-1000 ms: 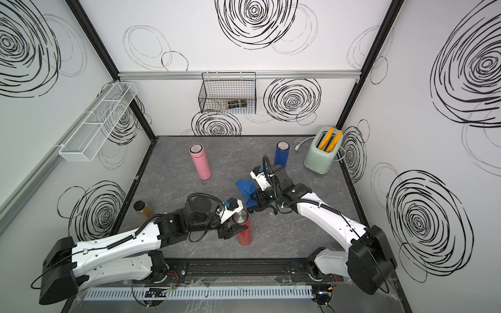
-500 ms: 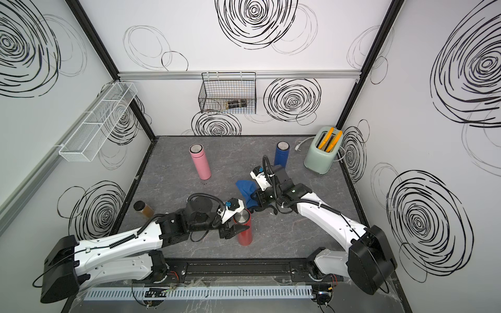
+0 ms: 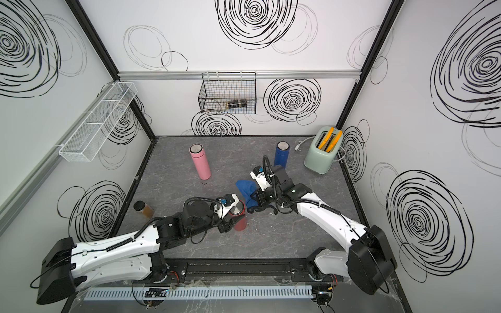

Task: Wipe the surface of the thermos
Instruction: Place the thermos at the center of the board, then wipe the dirt from the surface of the thermos.

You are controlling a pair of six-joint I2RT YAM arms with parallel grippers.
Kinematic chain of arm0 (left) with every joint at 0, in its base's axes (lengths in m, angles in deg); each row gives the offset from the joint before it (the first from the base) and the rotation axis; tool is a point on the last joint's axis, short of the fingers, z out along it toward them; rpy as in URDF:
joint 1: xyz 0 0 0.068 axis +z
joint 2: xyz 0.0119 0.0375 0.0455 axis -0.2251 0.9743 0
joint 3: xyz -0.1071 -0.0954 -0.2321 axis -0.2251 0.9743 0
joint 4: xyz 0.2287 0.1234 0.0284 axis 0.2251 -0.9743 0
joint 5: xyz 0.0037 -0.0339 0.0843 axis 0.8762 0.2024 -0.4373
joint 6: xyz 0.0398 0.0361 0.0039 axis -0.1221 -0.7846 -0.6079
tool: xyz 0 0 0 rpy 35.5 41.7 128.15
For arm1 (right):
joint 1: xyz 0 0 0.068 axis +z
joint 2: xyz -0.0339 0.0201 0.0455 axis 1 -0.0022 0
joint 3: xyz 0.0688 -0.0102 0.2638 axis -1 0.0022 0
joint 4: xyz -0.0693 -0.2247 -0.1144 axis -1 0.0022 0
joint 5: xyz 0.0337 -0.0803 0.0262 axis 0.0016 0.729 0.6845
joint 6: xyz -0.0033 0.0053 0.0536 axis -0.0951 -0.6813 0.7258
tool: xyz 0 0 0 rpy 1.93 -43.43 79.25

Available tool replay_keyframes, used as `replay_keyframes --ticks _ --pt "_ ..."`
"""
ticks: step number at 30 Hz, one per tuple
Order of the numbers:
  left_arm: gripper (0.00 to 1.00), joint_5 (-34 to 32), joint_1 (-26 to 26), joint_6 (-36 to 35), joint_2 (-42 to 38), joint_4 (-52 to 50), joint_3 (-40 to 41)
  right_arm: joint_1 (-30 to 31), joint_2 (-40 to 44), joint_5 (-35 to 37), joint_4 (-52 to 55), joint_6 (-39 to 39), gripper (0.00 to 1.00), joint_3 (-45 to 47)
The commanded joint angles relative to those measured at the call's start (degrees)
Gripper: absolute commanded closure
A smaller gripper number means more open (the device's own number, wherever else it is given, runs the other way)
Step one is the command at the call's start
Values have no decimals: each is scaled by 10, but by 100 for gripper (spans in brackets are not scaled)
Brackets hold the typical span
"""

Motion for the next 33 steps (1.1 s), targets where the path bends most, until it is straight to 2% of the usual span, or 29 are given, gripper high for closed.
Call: replay_keyframes --ticks 1,5,7,24,33 --pt "13 -31 2 -18 16 -36 12 -3 4 -7 -2 3 98 -4" --pt "1 -22 2 -18 40 -53 -2 -3 2 -8 -4 2 98 -2" --pt "4 -22 2 -16 51 -55 -7 -3 3 -9 -5 3 98 -1" --pt "4 -38 3 -10 7 -17 18 -3 1 -11 -11 6 98 4" --pt "4 -26 4 -6 7 86 55 -3 3 -14 -10 6 98 2"
